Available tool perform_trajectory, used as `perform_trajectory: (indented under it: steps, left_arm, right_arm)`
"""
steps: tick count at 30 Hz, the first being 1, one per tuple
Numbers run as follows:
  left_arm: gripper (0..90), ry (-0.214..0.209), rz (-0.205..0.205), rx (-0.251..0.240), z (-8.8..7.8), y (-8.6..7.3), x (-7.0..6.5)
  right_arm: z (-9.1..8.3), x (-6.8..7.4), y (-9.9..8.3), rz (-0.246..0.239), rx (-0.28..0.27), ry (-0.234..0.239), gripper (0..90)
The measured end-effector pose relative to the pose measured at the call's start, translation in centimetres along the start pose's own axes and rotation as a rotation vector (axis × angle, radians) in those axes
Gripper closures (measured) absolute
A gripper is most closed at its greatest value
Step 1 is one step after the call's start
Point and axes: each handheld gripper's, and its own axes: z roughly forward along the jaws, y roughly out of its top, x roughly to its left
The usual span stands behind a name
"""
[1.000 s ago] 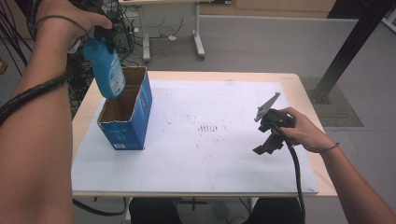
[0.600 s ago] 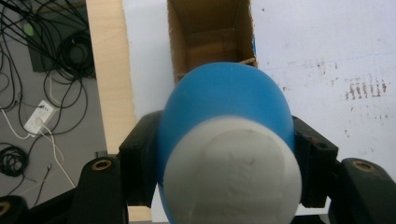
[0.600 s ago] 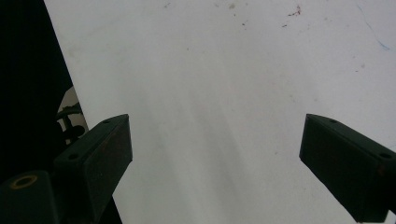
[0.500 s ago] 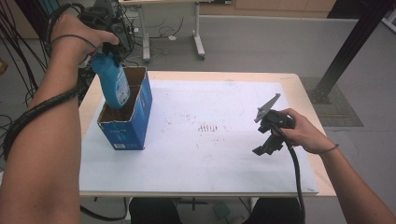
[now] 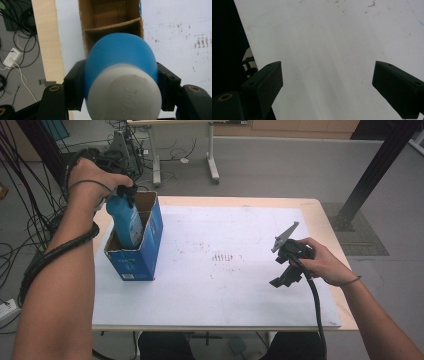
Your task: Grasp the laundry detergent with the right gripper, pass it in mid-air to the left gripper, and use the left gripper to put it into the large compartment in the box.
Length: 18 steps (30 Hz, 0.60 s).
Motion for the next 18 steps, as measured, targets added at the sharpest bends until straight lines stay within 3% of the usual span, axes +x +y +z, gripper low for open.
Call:
perform_trajectory:
  steps: [9,18]
  left_arm:
    - [37.6,-0.003,-0.004,0.012,3.3,-0.5,-0.2]
    - [37.7,-0.013,-0.02,0.01,5.4,-0.9,-0.2]
  right_arm:
    - [0.3,0.0,-0.2,0.011,-0.002,0.005,8.9]
    - [0.5,0.0,-0.2,0.011,-0.002,0.008,9.1]
